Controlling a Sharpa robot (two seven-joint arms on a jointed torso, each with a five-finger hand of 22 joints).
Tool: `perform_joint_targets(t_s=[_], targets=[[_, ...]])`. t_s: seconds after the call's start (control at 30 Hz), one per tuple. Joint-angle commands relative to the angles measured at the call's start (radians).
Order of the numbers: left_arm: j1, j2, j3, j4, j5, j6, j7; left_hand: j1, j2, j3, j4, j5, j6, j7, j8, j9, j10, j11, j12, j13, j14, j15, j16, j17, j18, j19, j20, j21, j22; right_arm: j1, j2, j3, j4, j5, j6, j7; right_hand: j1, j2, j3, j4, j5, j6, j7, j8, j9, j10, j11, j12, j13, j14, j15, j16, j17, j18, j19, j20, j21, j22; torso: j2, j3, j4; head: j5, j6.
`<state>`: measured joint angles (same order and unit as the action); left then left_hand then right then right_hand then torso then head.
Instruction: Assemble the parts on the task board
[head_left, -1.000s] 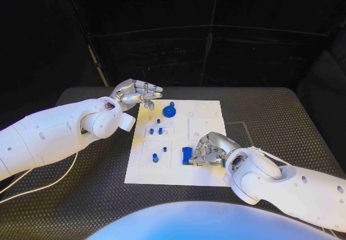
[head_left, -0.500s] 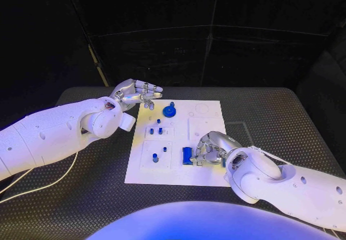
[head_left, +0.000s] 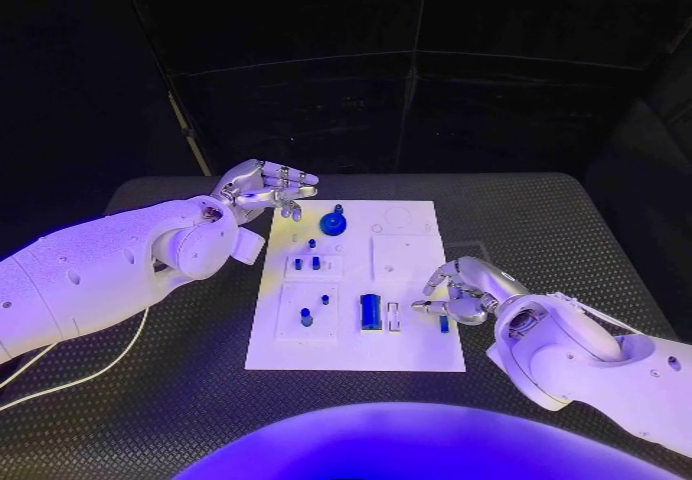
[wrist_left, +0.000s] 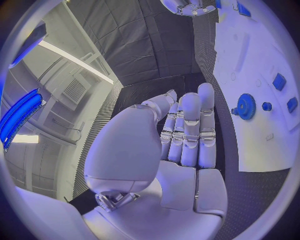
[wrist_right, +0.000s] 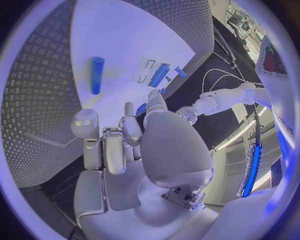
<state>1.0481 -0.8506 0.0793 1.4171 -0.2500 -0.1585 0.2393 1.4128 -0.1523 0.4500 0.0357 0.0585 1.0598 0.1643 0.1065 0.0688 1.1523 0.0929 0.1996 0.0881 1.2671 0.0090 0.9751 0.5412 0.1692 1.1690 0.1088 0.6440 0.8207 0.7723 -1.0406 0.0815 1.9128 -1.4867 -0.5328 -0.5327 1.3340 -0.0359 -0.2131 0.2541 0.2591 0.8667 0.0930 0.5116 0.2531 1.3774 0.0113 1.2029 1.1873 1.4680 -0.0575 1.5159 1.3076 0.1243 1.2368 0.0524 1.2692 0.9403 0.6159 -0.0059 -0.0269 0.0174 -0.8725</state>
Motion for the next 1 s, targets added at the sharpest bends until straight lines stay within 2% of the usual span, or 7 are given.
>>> perform_joint_targets(t_s=[0.03, 0.17, 0.3, 0.57, 0.7, 0.83, 1.0], targets=[[0.001, 0.0, 0.001, 0.003, 0.004, 0.005, 0.006, -0.005, 0.006, -0.004, -0.004, -0.004, -0.005, 0.002, 0.001, 0.0, -0.004, 0.0, 0.007, 0.001, -0.009, -0.001, -0.003, -0.001, 0.013, -0.005, 0.001, -0.005, -0.001, 0.001, -0.033, 0.001, 0.005, 0.002, 0.033, 0.022, 0.005, 0.014, -0.003, 0.012, 0.005, 0.014, 0.003, -0.017, -0.009, 0.006, 0.005, 0.001, 0.004, 0.079, 0.007, 0.004, 0.138, -0.007, 0.006, 0.008, 0.0, 0.006, 0.0, -0.002, -0.0036, -0.009, 0.0], [0.001, -0.001, 0.001, 0.006, 0.004, 0.005, 0.007, -0.006, 0.007, -0.005, -0.004, -0.004, -0.005, 0.002, 0.002, 0.0, -0.005, 0.0, 0.008, 0.001, -0.009, -0.001, -0.003, -0.002, 0.013, -0.005, 0.001, -0.005, -0.002, 0.0, -0.059, 0.001, -0.004, -0.039, 0.066, -0.001, 0.015, 0.022, -0.009, 0.021, 0.007, 0.042, 0.001, -0.039, -0.021, 0.012, 0.003, 0.003, 0.008, 0.08, 0.006, 0.007, 0.145, -0.008, 0.012, 0.008, 0.005, 0.017, 0.001, -0.0001, -0.0029, -0.02, 0.0], [0.001, -0.001, 0.001, 0.006, 0.004, 0.005, 0.007, -0.006, 0.008, -0.005, -0.005, -0.004, -0.006, 0.002, 0.002, 0.0, -0.007, 0.0, 0.009, 0.002, -0.01, -0.001, -0.003, -0.003, 0.014, -0.005, 0.001, -0.007, -0.002, 0.0, -0.059, 0.0, -0.021, -0.072, 0.091, -0.022, 0.023, 0.028, -0.014, 0.025, 0.01, 0.073, -0.004, -0.051, -0.027, 0.015, -0.001, 0.001, 0.007, 0.081, 0.003, 0.008, 0.149, -0.008, 0.014, 0.007, 0.007, 0.021, 0.001, -0.0002, -0.0047, -0.023, 0.0], [0.001, -0.002, 0.001, 0.008, 0.004, 0.007, 0.007, -0.006, 0.008, -0.005, -0.005, -0.004, -0.006, 0.002, 0.002, 0.0, -0.007, 0.0, 0.009, 0.002, -0.01, -0.001, -0.003, -0.003, 0.014, -0.005, 0.001, -0.007, -0.002, -0.004, -0.029, 0.0, -0.05, -0.115, 0.139, -0.063, 0.017, 0.026, -0.033, 0.032, 0.0, 0.127, -0.017, -0.058, -0.027, 0.017, -0.012, -0.005, 0.004, 0.08, -0.005, 0.007, 0.148, -0.008, 0.014, 0.0, 0.005, 0.02, 0.001, -0.0008, 0.0012, -0.03, 0.0], [0.001, -0.004, 0.001, 0.008, 0.004, 0.007, 0.007, -0.006, 0.008, -0.005, -0.005, -0.004, -0.006, 0.002, 0.002, 0.0, -0.007, 0.0, 0.009, 0.002, -0.01, -0.001, -0.003, -0.003, 0.014, -0.005, 0.001, -0.007, -0.002, -0.031, -0.013, 0.0, -0.053, -0.123, 0.154, -0.071, 0.016, 0.025, -0.037, 0.032, -0.002, 0.139, -0.021, -0.057, -0.024, 0.018, -0.014, -0.005, 0.004, 0.08, -0.007, 0.007, 0.148, -0.008, 0.015, -0.002, 0.006, 0.021, 0.001, -0.0016, 0.0041, -0.03, 0.0], [0.001, -0.005, 0.001, 0.008, 0.004, 0.007, 0.006, -0.006, 0.008, -0.005, -0.005, -0.004, -0.006, 0.002, 0.002, 0.0, -0.007, 0.0, 0.009, 0.002, -0.01, -0.001, -0.003, -0.003, 0.014, -0.005, 0.001, -0.007, -0.002, -0.045, 0.003, 0.0, -0.06, -0.127, 0.16, -0.073, 0.016, 0.025, -0.037, 0.032, -0.002, 0.141, -0.021, -0.057, -0.024, 0.018, -0.015, -0.005, 0.005, 0.08, -0.008, 0.007, 0.148, -0.008, 0.014, -0.002, 0.005, 0.02, 0.001, 0.0004, 0.0, -0.023, 0.0], [0.001, -0.006, 0.001, 0.008, 0.004, 0.008, 0.006, -0.006, 0.008, -0.005, -0.005, -0.004, -0.006, 0.002, 0.002, 0.0, -0.007, 0.0, 0.009, 0.002, -0.01, -0.001, -0.003, -0.003, 0.014, -0.005, 0.001, -0.007, -0.002, -0.054, 0.017, 0.0, -0.071, -0.129, 0.184, -0.081, 0.025, 0.028, -0.037, 0.028, 0.0, 0.15, -0.025, -0.057, -0.021, 0.018, -0.018, -0.006, 0.004, 0.08, -0.01, 0.007, 0.149, -0.008, 0.014, -0.005, 0.004, 0.02, 0.001, 0.0001, 0.0006, -0.025, 0.0]])
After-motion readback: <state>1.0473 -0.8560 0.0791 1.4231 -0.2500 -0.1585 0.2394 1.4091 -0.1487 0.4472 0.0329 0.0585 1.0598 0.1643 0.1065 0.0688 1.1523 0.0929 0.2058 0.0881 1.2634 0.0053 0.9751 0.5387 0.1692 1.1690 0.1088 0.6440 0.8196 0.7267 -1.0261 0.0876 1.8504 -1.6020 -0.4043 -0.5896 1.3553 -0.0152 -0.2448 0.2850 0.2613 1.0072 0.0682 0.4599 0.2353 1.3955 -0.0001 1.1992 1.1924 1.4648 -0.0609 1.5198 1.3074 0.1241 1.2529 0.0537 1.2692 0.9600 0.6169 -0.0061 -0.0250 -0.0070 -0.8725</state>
